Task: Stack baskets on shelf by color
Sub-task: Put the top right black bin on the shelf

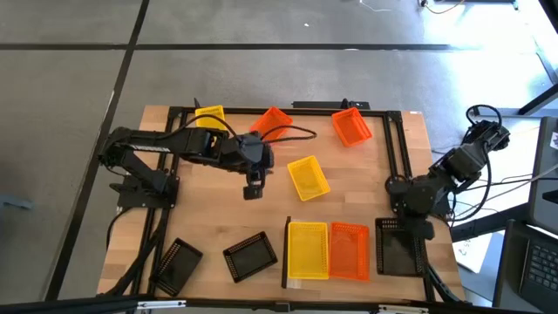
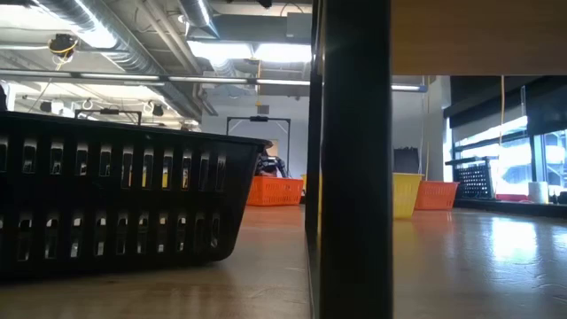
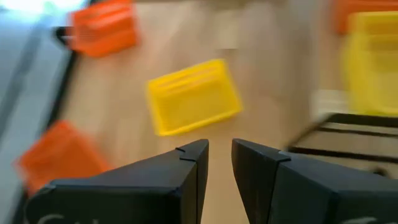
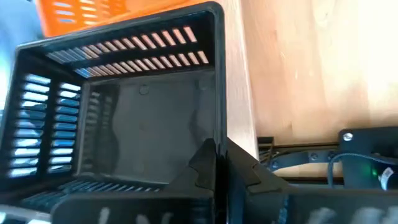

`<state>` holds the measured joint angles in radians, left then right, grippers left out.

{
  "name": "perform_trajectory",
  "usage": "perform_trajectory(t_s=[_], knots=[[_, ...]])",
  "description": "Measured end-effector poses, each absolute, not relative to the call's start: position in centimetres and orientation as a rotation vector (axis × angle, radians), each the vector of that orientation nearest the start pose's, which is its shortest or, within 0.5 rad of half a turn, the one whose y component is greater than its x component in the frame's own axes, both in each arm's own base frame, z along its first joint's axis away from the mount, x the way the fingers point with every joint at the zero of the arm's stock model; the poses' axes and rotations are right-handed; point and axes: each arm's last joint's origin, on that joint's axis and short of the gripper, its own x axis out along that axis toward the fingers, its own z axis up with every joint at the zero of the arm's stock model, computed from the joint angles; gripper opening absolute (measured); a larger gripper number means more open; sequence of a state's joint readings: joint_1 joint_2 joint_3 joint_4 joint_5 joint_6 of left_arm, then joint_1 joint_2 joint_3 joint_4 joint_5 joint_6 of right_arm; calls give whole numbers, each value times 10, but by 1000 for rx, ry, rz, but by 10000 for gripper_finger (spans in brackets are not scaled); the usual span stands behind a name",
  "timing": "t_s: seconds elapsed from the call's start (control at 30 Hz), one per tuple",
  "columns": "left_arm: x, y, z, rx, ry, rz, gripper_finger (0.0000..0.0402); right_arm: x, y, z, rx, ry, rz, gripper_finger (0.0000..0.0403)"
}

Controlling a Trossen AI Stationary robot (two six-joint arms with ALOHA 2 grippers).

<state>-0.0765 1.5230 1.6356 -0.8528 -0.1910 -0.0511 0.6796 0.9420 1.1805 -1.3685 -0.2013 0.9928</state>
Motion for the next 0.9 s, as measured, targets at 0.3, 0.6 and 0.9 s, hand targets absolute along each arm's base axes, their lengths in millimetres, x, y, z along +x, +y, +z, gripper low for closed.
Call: perform_trajectory(t_s=[0.3,0.6,0.9], knots=[[315,-23,389,-26,738,7,54,103,97,328,498,1403,120,2],[315,-23,389,-26,738,7,44,104,106,325,512,1443,101,5],[315,-23,389,-20,738,4,44,105,109,323,516,1474,105,26]])
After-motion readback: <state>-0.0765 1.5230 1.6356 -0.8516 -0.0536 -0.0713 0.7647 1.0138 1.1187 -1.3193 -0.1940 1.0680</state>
